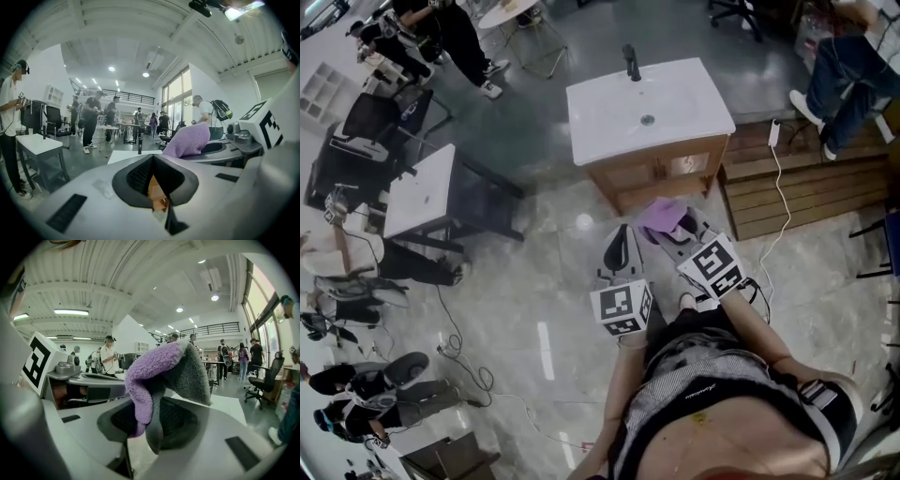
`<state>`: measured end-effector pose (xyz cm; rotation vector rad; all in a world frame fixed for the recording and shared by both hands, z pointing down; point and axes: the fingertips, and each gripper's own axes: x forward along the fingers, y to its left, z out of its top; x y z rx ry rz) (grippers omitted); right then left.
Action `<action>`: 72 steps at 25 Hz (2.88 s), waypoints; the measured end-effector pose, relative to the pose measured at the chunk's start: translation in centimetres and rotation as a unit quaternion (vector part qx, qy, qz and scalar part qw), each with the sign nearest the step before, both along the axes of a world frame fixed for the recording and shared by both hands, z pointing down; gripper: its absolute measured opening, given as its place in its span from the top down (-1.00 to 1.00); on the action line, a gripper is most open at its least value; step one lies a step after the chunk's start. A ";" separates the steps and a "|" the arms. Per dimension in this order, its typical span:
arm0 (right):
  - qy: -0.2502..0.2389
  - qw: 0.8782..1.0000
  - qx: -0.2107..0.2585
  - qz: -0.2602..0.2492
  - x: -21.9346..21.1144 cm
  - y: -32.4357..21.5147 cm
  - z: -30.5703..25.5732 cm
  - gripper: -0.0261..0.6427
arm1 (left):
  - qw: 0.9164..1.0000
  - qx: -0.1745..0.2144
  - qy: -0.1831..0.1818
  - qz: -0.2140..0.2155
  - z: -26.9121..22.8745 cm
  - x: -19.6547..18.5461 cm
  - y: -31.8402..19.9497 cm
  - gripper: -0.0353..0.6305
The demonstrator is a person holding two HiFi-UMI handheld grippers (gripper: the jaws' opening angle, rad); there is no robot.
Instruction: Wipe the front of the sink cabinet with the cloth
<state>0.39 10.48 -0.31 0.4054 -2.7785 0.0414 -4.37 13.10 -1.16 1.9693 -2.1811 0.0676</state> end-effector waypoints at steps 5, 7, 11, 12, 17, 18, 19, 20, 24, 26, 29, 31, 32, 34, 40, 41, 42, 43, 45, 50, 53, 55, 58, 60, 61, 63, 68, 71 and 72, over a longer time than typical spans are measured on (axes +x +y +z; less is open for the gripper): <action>-0.008 0.999 0.002 0.033 -2.5 -2.7 0.0 0.44 | 1.000 0.000 0.003 0.025 0.2 -3.0 -2.9 0.89; -0.007 0.999 0.007 0.046 -3.6 -3.7 0.0 0.44 | 0.999 0.005 -0.007 0.038 0.1 -4.4 -4.2 0.89; -0.012 0.997 0.012 0.070 -6.4 -5.9 -0.5 0.44 | 0.998 0.004 -0.001 0.060 0.5 -7.3 -6.8 0.89; -0.011 0.997 0.012 0.075 -7.1 -6.2 -0.5 0.44 | 0.998 0.003 0.000 0.065 0.5 -7.9 -7.2 0.89; -0.003 0.995 0.013 0.102 -9.9 -7.5 0.3 0.44 | 0.996 0.001 0.003 0.093 1.1 -10.9 -8.8 0.89; -0.001 0.994 0.011 0.108 -10.4 -7.6 0.6 0.44 | 0.995 0.000 0.004 0.099 1.3 -11.4 -9.0 0.89; 0.000 0.993 0.011 0.114 -10.9 -7.8 0.8 0.44 | 0.994 0.000 0.005 0.105 1.5 -11.9 -9.1 0.89; 0.000 0.993 0.011 0.119 -11.4 -7.9 0.9 0.44 | 0.994 0.000 0.005 0.110 1.6 -12.4 -9.3 0.89; -0.005 0.990 0.019 0.137 -12.6 -8.6 1.0 0.44 | 0.992 0.000 0.004 0.129 2.1 -13.7 -9.8 0.89; -0.002 0.990 0.020 0.141 -12.8 -8.6 1.4 0.44 | 0.991 -0.004 0.006 0.134 2.5 -14.1 -10.0 0.89; 0.006 0.989 0.016 0.149 -12.9 -8.7 1.6 0.44 | 0.990 -0.011 0.010 0.138 3.2 -14.7 -10.3 0.89; 0.009 0.988 0.014 0.155 -12.8 -9.2 1.7 0.44 | 0.990 -0.013 0.012 0.136 3.5 -15.0 -10.8 0.89; 0.010 0.987 0.012 0.157 -12.6 -9.5 1.8 0.44 | 0.991 -0.015 0.014 0.134 3.7 -15.1 -11.1 0.89; 0.013 0.987 0.006 0.157 -12.4 -10.3 2.3 0.44 | 0.992 -0.020 0.017 0.127 4.0 -15.3 -11.6 0.89; 0.017 0.990 -0.010 0.136 -12.6 -14.7 3.3 0.44 | 0.994 -0.036 0.019 0.099 4.8 -15.6 -14.8 0.89; 0.016 0.991 -0.012 0.130 -12.8 -15.6 3.5 0.44 | 0.995 -0.039 0.017 0.093 5.0 -15.8 -15.6 0.89; 0.015 0.992 -0.015 0.125 -13.2 -16.6 3.8 0.44 | 0.995 -0.042 0.014 0.088 5.3 -16.0 -16.3 0.89; 0.015 0.993 -0.017 0.118 -13.5 -17.5 4.1 0.44 | 0.996 -0.045 0.010 0.082 5.5 -16.2 -17.2 0.89; 0.015 0.994 -0.021 0.105 -14.3 -19.2 4.7 0.44 | 0.996 -0.050 0.007 0.070 6.0 -16.8 -18.9 0.89; 0.029 0.996 -0.033 0.084 -14.8 -23.4 7.1 0.44 | 0.996 -0.063 0.032 0.055 8.1 -17.4 -23.4 0.89; 0.034 0.996 -0.032 0.076 -15.3 -25.5 8.5 0.44 | 0.996 -0.068 0.031 0.058 9.6 -17.6 -25.2 0.89; 0.033 0.996 -0.036 0.078 -15.6 -25.9 9.3 0.44 | 0.995 -0.076 0.033 0.061 10.8 -17.8 -25.4 0.89; 0.028 0.995 -0.043 0.090 -16.0 -25.6 10.7 0.44 | 0.994 -0.083 0.033 0.062 12.5 -18.5 -24.8 0.89; 0.029 0.994 -0.047 0.097 -16.2 -24.8 12.2 0.44 | 0.994 -0.087 0.035 0.061 13.9 -19.1 -23.9 0.89; 0.029 0.993 -0.050 0.102 -16.3 -24.4 13.1 0.44 | 0.993 -0.089 0.037 0.061 14.7 -19.4 -23.4 0.89; 0.028 0.992 -0.056 0.110 -16.5 -23.7 15.0 0.44 | 0.993 -0.096 0.043 0.061 16.5 -20.1 -22.5 0.89; 0.028 0.993 -0.061 0.100 -17.6 -22.1 19.5 0.44 | 0.992 -0.111 0.040 0.044 21.2 -22.1 -20.7 0.89; 0.033 0.995 -0.057 0.082 -18.7 -21.6 22.6 0.44 | 0.991 -0.119 0.041 0.037 24.1 -22.8 -20.3 0.89; 0.032 0.995 -0.055 0.075 -19.1 -21.5 23.5 0.44 | 0.991 -0.120 0.042 0.036 25.1 -23.0 -20.2 0.89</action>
